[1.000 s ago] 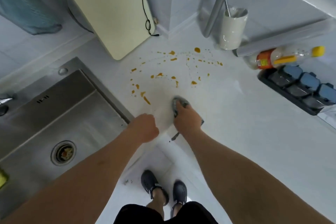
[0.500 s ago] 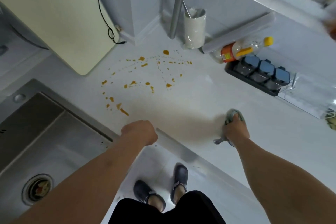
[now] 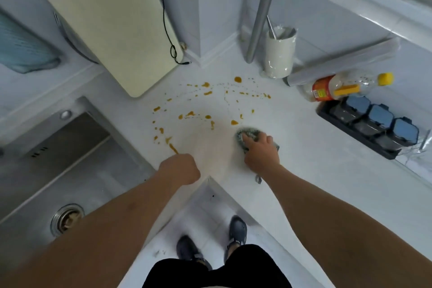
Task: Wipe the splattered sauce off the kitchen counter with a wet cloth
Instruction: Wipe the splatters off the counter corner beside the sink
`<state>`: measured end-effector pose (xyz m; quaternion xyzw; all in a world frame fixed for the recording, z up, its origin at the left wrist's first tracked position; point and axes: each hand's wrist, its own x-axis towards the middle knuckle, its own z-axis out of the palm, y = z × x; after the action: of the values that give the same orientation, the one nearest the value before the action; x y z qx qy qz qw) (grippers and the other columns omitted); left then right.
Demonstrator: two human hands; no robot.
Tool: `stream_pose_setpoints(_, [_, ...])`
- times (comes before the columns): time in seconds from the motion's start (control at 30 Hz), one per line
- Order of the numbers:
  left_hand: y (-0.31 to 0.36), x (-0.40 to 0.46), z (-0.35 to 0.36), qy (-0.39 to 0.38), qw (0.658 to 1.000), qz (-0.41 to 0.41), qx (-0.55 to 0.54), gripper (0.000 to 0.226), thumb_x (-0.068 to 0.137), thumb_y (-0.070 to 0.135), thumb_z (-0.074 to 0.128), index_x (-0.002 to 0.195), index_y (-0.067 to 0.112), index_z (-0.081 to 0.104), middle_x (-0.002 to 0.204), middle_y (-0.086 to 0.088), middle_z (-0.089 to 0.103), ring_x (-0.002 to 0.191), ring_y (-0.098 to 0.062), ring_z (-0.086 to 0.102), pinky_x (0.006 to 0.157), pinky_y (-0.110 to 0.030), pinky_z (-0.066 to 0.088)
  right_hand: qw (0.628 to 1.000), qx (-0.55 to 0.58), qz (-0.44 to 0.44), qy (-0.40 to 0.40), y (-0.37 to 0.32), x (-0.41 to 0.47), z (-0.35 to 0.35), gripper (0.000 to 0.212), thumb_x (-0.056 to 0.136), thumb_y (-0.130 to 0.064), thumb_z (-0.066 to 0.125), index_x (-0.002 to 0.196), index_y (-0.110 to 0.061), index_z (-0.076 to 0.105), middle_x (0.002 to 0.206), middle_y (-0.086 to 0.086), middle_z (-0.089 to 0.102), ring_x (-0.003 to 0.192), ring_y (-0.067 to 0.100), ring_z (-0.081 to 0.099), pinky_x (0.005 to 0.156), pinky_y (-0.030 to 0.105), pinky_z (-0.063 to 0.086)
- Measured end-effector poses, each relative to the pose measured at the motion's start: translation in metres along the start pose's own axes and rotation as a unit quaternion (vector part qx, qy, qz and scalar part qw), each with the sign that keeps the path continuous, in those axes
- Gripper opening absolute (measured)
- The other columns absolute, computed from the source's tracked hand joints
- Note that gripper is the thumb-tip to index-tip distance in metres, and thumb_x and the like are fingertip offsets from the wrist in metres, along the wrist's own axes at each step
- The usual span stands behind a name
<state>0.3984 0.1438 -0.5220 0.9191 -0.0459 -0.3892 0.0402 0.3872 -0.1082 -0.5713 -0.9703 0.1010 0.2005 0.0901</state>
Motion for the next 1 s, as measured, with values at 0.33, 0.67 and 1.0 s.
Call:
stream_pose_setpoints(0.33, [0.062,0.015,0.007,0.006,0.999,-0.039,-0.021,0.043,0.100,0.050,0.057,0.113,0.011,0.068,0.108,-0.005,0.068,0.105,-0.026,0.067,0.082,-0.035,0.054,0.997,0.060,0.053,0.012,0.093,0.094,-0.050,0.067,0.097,-0.019,0.045,0.159,-0.020,0.020,0.167,0.013,0.013,0.154,0.033,0.010,0.119,0.054,0.025])
stream_pose_setpoints(0.67, [0.090,0.040,0.024,0.083,0.986,-0.146,-0.007,0.064,0.091,0.074,0.056,0.116,0.017,0.067,0.109,-0.006,0.071,0.104,-0.031,0.069,0.092,-0.045,0.057,0.997,0.040,-0.070,-0.010,0.023,0.146,-0.079,0.060,0.095,-0.017,0.045,0.154,-0.025,0.038,0.159,0.011,0.036,0.146,0.031,0.033,0.115,0.043,0.036])
stream_pose_setpoints(1.0, [0.095,0.038,0.010,0.067,0.985,-0.153,-0.037,0.051,0.087,0.066,0.068,0.105,0.019,0.066,0.083,0.003,0.058,0.090,-0.025,0.068,0.082,-0.040,0.058,0.989,-0.010,-0.142,0.037,0.074,0.120,-0.046,0.052,0.099,-0.046,0.044,0.147,-0.025,0.037,0.158,0.016,0.033,0.146,0.038,0.026,0.119,0.049,0.026])
